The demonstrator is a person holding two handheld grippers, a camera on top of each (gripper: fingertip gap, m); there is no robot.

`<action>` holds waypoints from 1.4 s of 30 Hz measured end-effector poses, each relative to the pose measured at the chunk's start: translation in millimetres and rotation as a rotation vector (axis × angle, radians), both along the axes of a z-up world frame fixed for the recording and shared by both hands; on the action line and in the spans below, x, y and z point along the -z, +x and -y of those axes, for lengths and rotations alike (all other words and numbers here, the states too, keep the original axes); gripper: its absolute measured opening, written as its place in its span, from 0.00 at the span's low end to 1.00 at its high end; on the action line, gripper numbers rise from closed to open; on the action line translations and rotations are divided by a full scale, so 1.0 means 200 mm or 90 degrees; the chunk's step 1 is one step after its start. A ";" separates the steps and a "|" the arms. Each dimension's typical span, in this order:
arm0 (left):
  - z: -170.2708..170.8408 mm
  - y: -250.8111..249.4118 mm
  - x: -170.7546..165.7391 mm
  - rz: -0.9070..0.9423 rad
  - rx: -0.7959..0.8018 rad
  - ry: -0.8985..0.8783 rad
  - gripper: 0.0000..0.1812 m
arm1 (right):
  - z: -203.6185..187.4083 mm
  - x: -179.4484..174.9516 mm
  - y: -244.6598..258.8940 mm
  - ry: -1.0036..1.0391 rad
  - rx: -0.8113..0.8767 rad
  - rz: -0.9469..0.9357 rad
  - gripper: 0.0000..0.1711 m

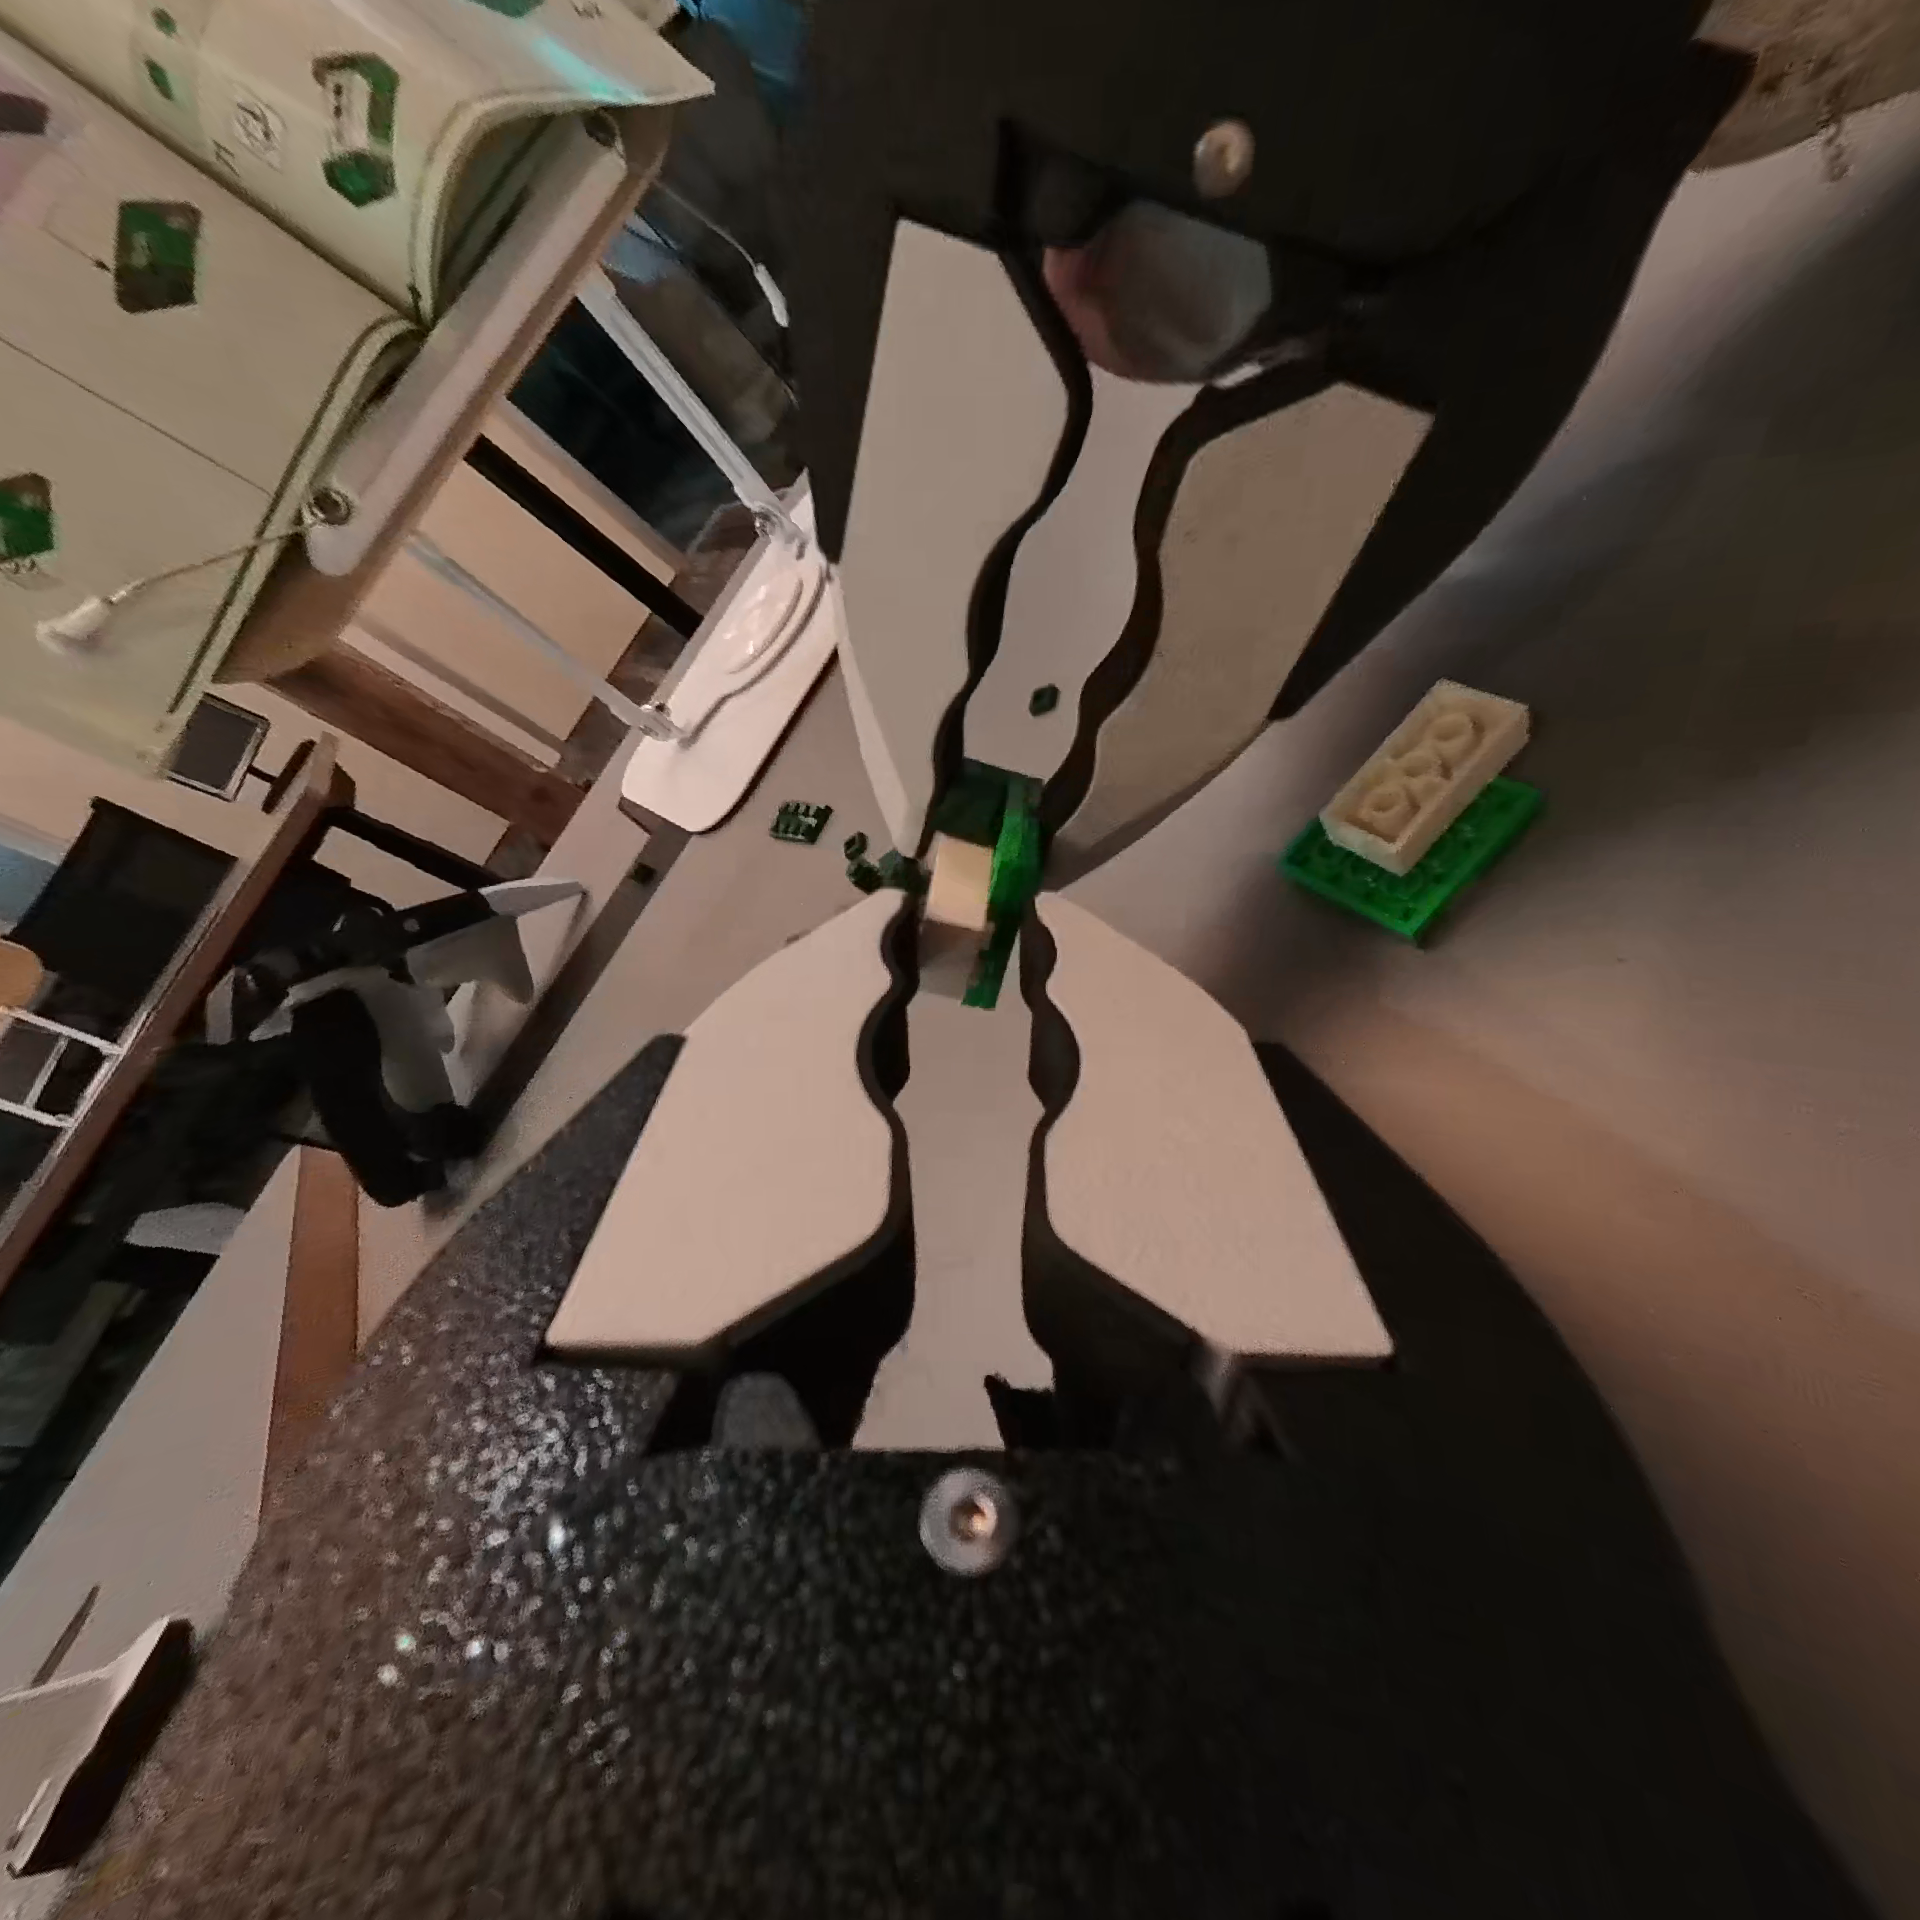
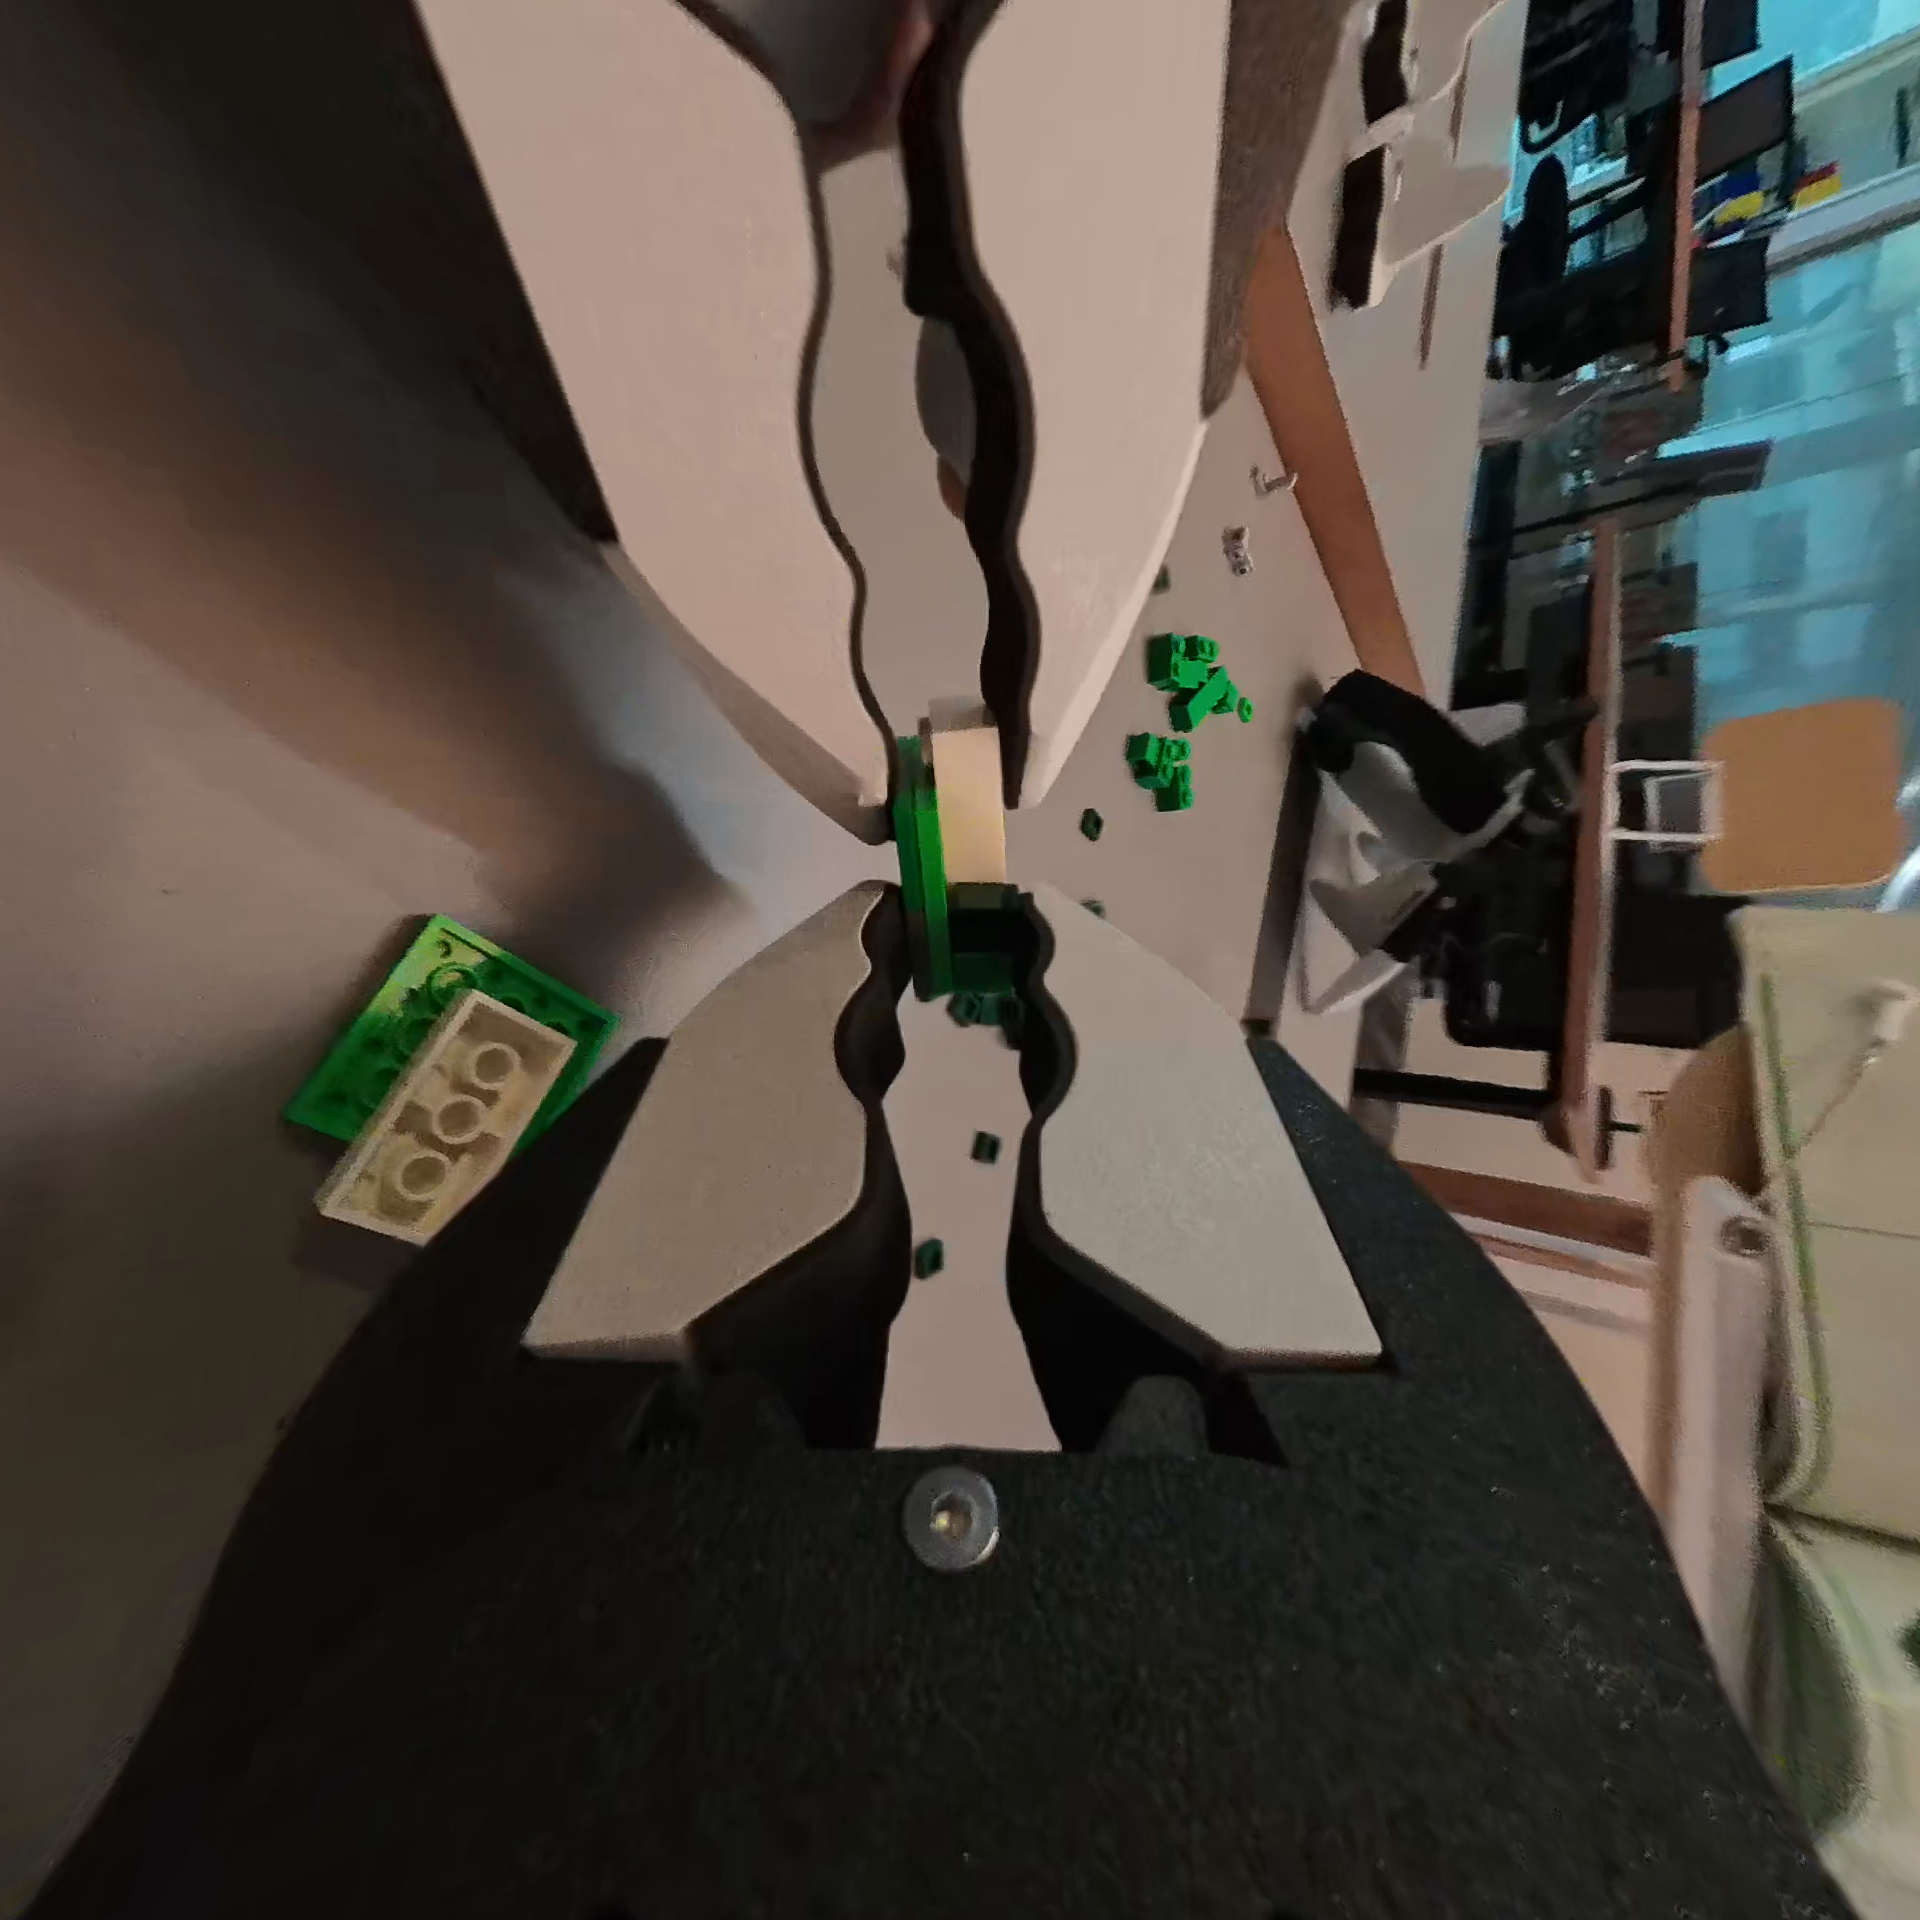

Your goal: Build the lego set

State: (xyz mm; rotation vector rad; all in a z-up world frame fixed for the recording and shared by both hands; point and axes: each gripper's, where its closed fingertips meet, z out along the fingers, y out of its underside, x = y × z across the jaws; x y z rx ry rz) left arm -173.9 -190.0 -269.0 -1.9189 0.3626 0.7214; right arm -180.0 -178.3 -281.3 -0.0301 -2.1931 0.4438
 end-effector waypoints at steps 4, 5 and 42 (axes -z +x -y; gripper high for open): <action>0.01 0.00 0.01 0.036 0.000 -0.008 0.10 | 0.01 -0.01 0.00 0.089 -0.033 -0.077 0.11; 0.01 0.00 0.01 0.042 0.000 -0.009 0.10 | 0.01 -0.01 0.00 0.105 -0.041 -0.089 0.11; 0.02 -0.07 -0.09 0.478 -0.055 0.171 0.28 | 0.02 -0.09 -0.10 -0.017 0.047 -0.147 0.11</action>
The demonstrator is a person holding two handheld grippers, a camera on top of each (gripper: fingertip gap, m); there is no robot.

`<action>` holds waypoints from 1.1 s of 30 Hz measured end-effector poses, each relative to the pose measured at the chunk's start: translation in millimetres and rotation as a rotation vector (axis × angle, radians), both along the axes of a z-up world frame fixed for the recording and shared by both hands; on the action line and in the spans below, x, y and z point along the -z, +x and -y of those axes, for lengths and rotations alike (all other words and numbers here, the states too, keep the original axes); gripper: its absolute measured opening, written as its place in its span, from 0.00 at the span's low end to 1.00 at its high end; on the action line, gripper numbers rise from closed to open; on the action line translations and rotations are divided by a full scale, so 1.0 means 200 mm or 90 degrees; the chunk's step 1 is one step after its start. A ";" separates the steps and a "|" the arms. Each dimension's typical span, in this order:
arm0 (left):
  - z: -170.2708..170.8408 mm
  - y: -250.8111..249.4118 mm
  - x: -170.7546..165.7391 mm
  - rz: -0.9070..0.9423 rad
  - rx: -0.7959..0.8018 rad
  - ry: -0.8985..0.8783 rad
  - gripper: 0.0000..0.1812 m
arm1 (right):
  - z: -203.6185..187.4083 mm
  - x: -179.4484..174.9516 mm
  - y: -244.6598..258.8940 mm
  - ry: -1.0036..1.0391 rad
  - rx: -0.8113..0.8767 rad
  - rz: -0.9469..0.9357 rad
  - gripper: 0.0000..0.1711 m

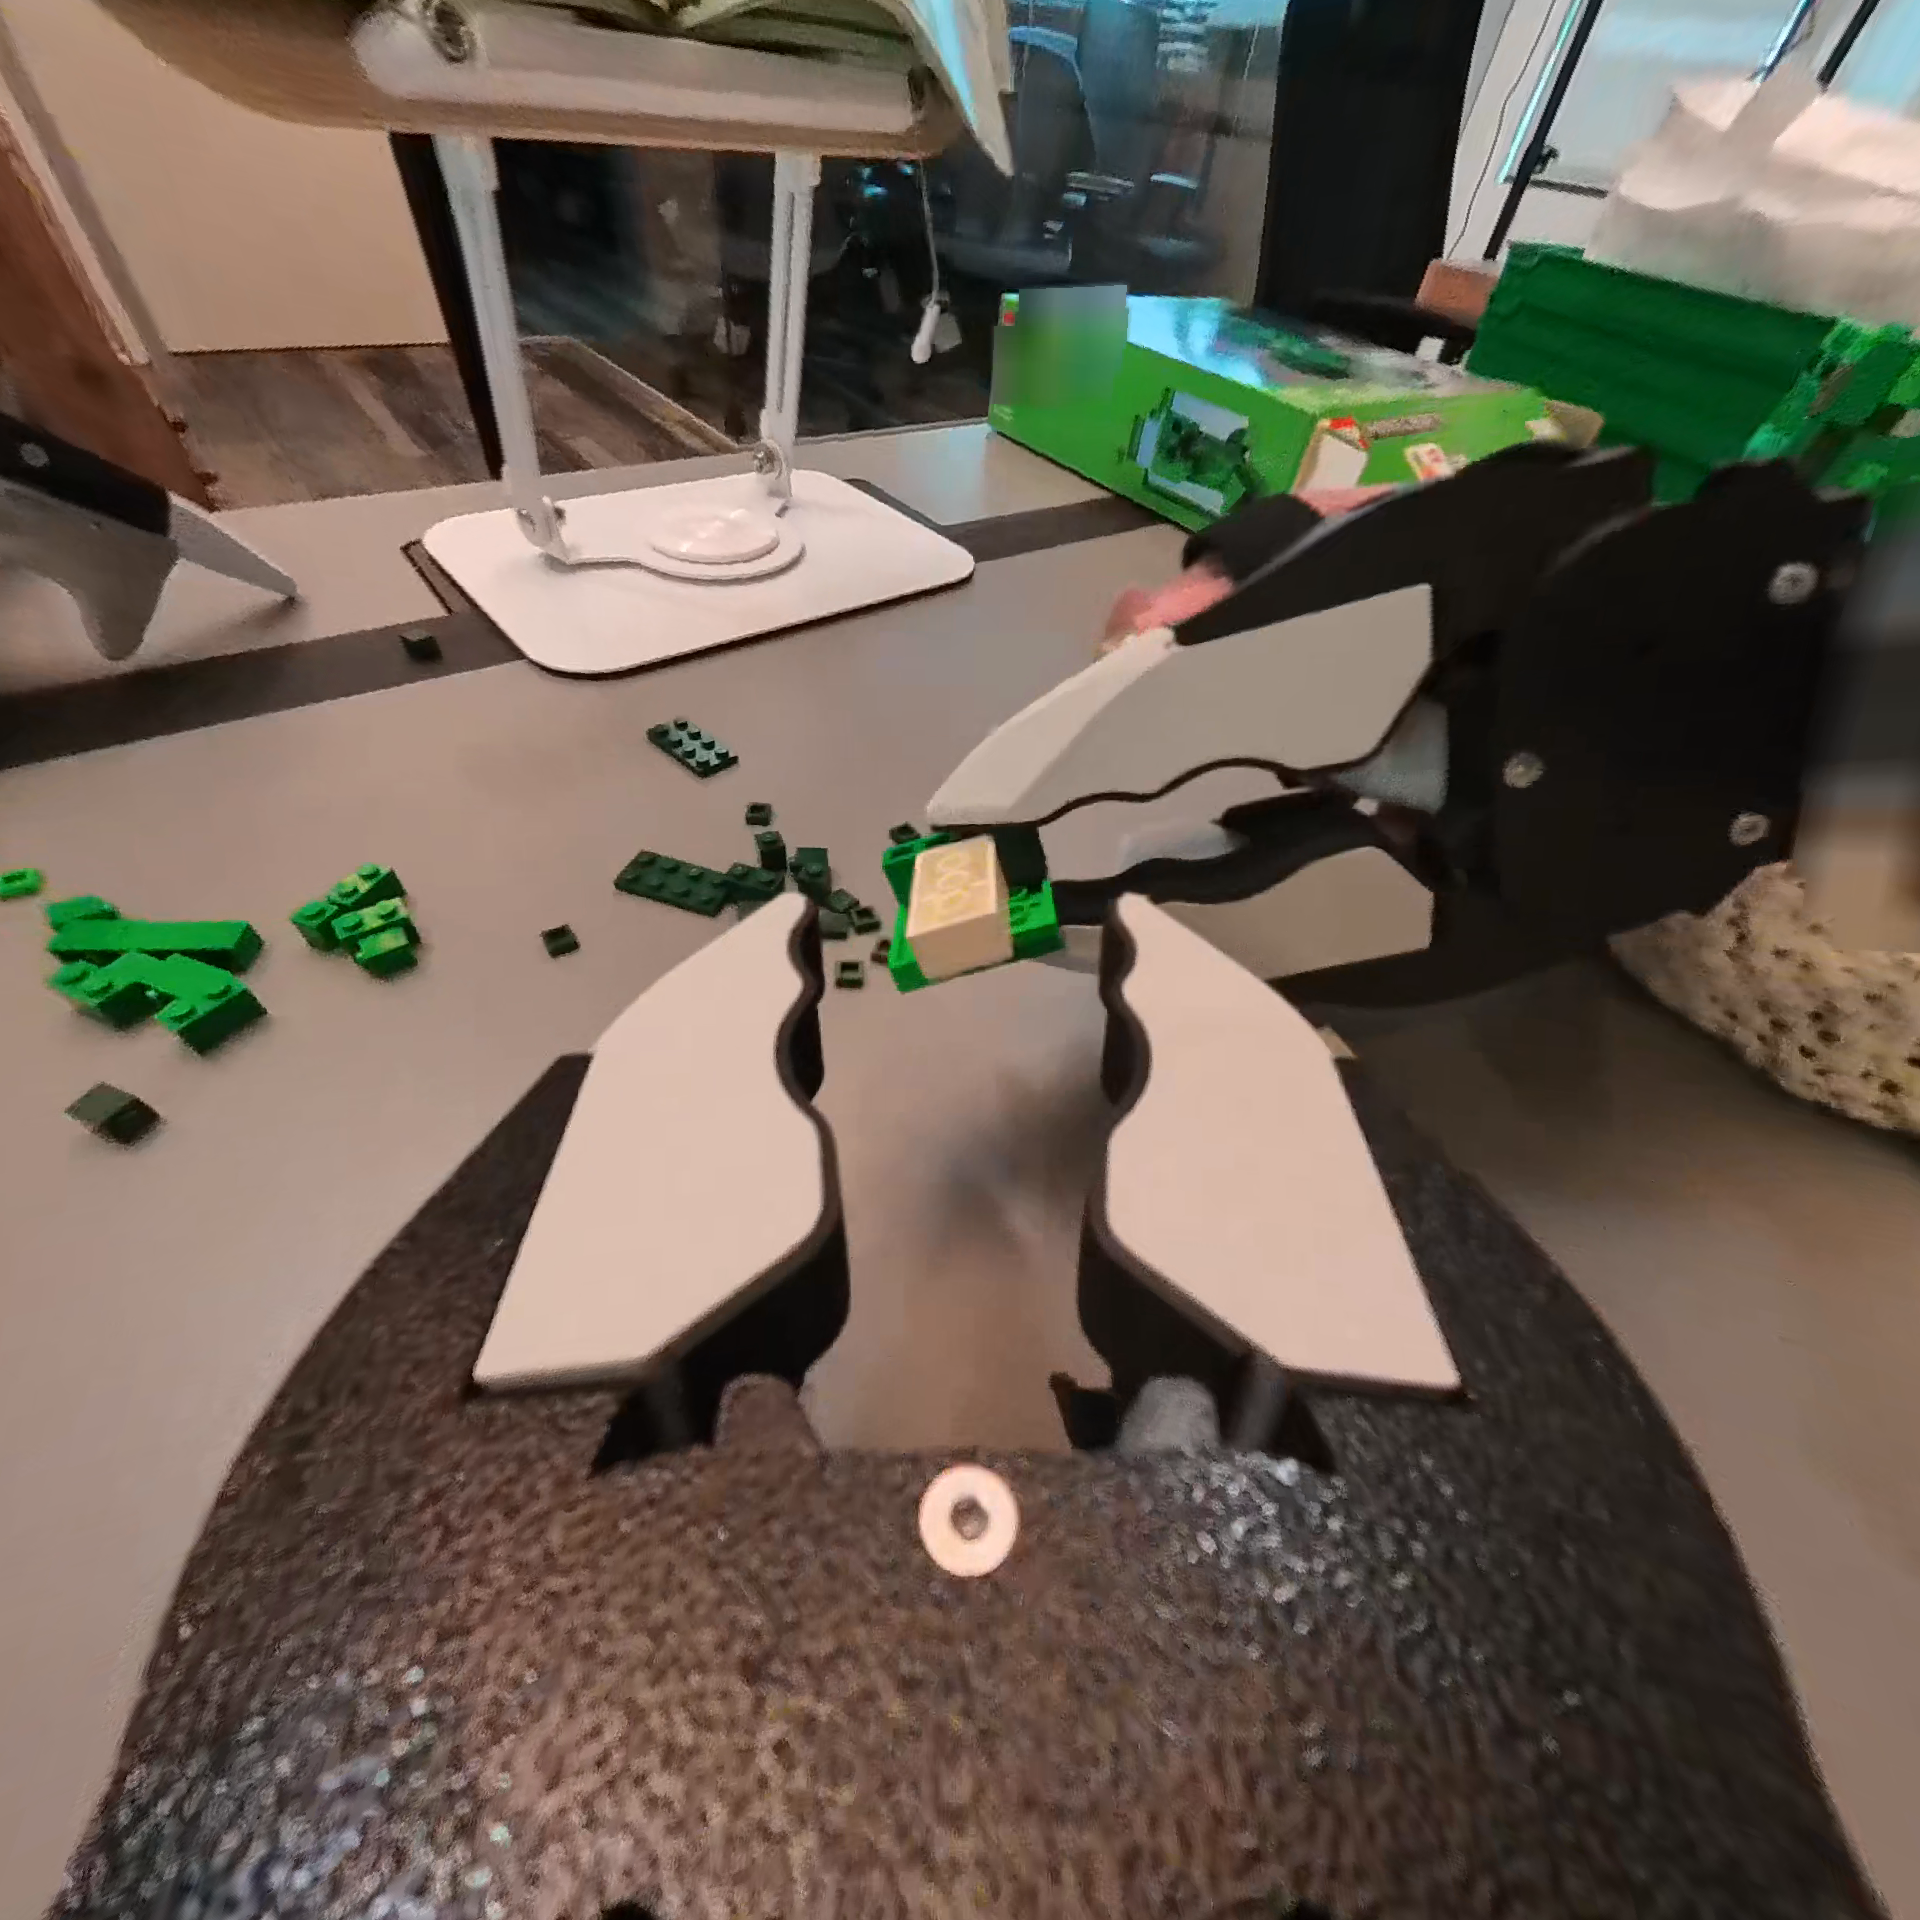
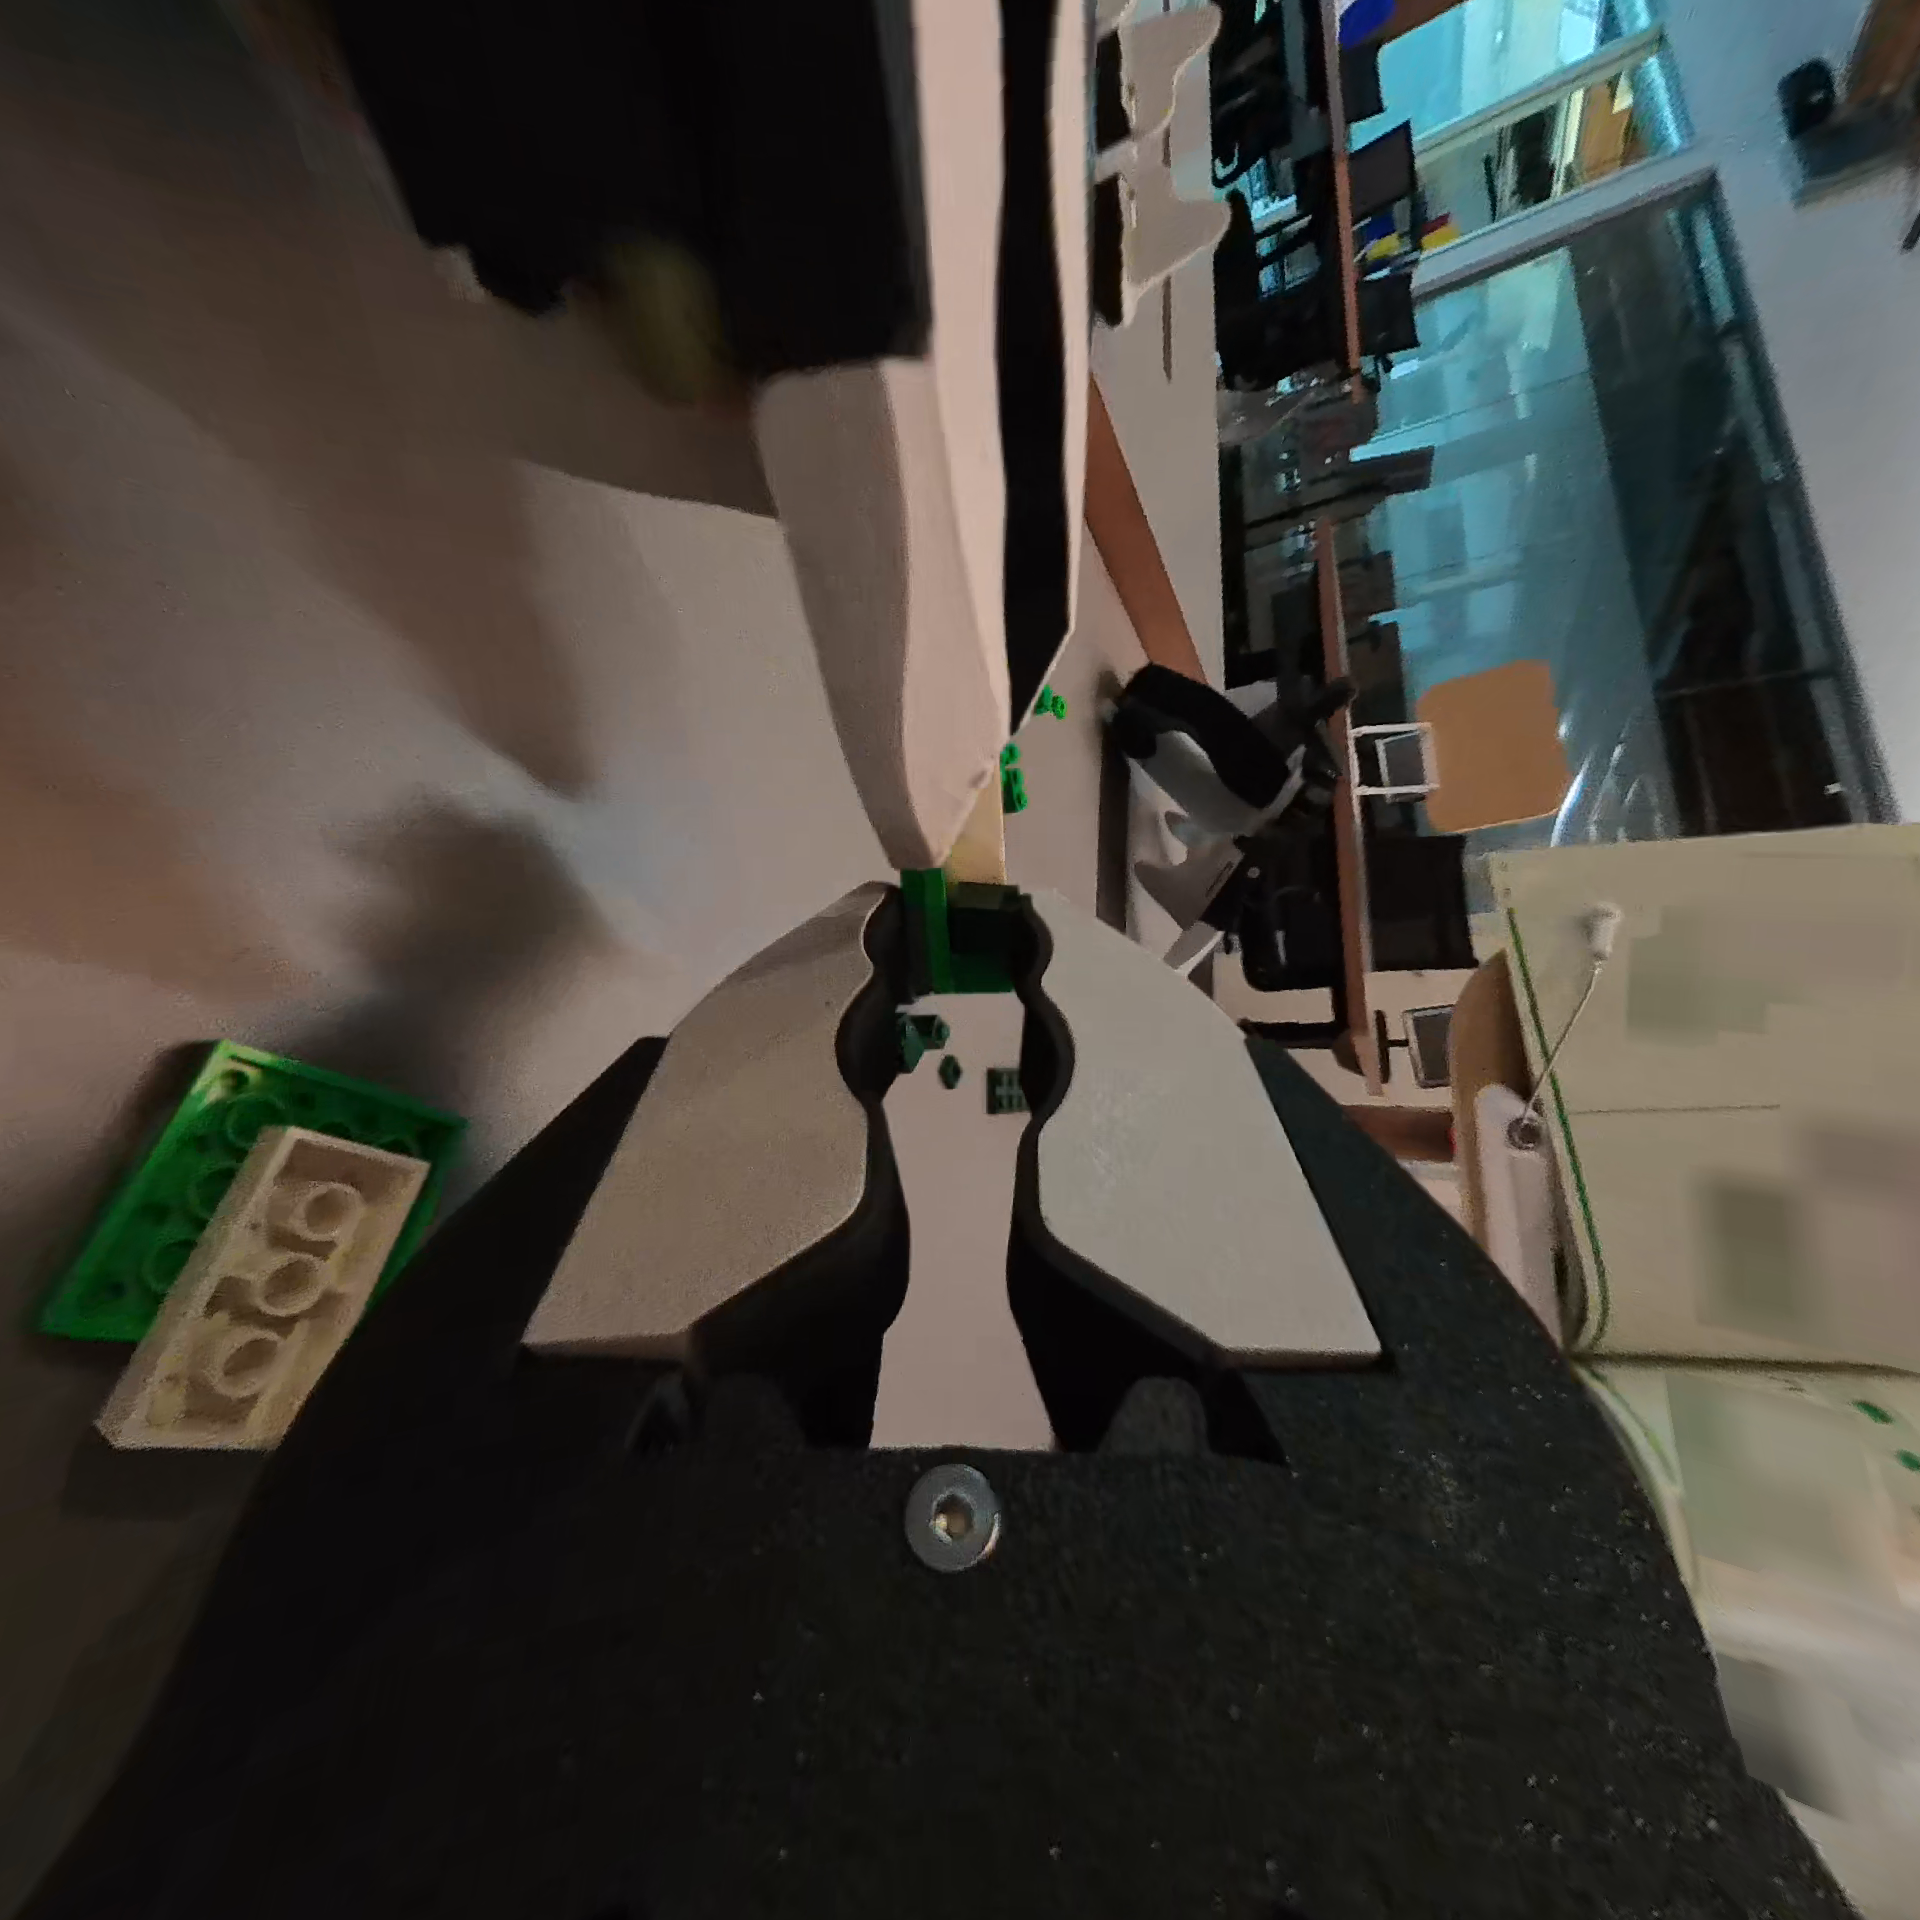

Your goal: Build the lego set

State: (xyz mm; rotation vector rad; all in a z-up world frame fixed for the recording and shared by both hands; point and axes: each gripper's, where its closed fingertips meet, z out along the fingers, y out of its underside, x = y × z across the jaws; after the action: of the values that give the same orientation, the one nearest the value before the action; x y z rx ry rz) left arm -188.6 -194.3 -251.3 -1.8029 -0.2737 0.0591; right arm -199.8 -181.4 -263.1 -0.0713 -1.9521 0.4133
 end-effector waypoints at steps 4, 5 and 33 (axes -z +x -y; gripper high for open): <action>0.00 0.00 0.02 0.018 0.002 -0.010 0.29 | 0.03 -0.03 0.00 -0.008 -0.011 -0.018 0.11; 0.00 0.00 0.02 0.015 0.003 -0.012 0.29 | 0.03 -0.03 0.00 -0.007 -0.012 -0.018 0.11; 0.00 0.00 0.09 0.120 0.008 -0.045 0.19 | 0.03 0.02 0.00 -0.073 -0.016 0.024 0.16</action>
State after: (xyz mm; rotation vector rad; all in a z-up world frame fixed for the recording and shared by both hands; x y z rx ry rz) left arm -189.0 -195.2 -269.9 -1.8833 -0.3978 -0.1114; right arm -199.2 -186.6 -266.5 -0.1288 -1.9667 0.5448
